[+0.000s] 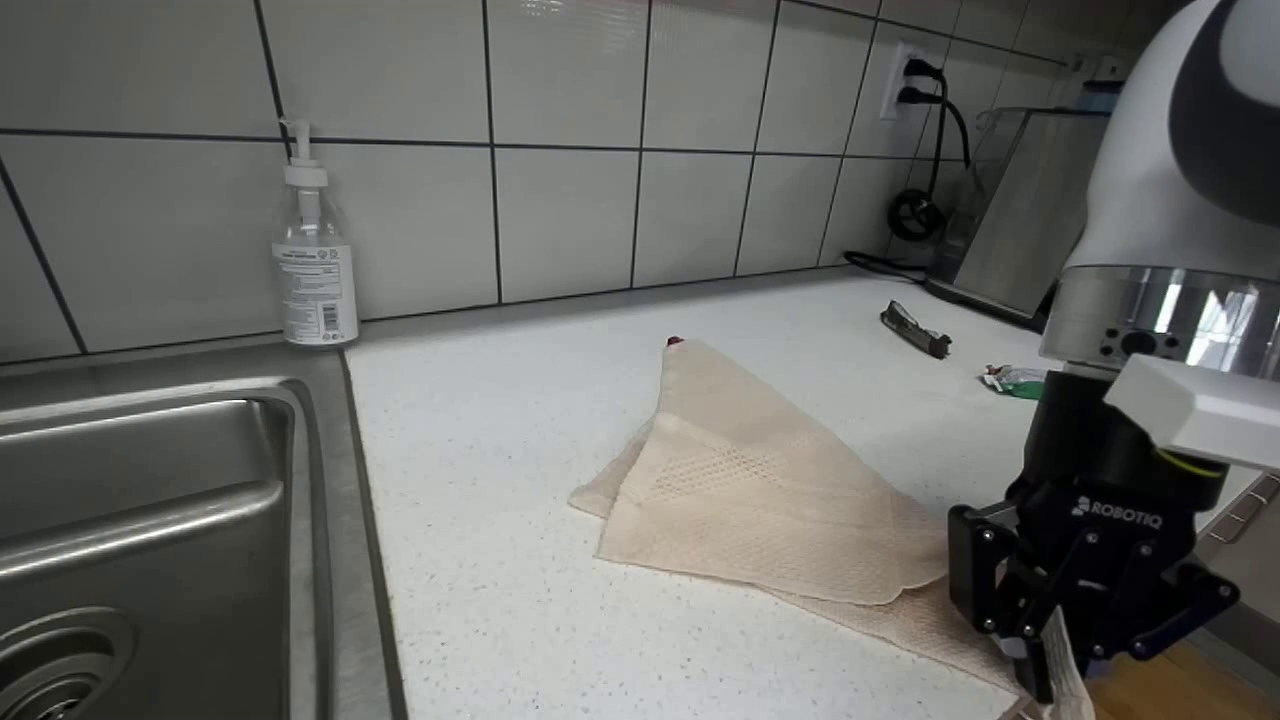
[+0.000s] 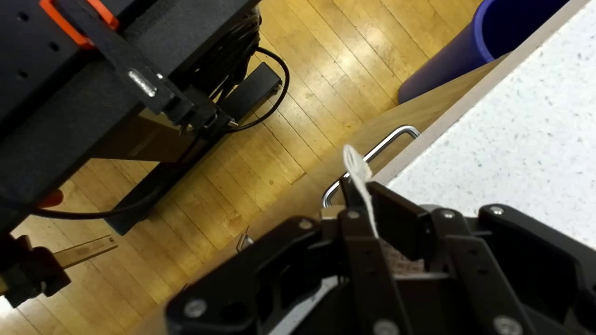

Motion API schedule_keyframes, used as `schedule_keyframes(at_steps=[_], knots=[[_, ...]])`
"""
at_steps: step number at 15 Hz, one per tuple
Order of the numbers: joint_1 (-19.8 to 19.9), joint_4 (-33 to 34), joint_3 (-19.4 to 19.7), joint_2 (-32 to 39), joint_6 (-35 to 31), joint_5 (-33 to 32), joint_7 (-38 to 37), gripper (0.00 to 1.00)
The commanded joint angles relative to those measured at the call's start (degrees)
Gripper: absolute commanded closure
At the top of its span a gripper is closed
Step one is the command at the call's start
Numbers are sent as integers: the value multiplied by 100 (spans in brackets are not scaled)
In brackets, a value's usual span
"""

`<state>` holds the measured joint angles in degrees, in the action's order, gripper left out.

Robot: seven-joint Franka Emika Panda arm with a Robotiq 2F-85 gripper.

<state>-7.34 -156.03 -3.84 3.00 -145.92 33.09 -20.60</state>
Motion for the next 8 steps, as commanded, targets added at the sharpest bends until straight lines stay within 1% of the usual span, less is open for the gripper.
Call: schedule_keyframes(at_steps=[1, 8], knots=[[60, -41, -66, -298, 32, -224, -60, 98], [36, -10, -97, -564, 79, -410, -112, 98]])
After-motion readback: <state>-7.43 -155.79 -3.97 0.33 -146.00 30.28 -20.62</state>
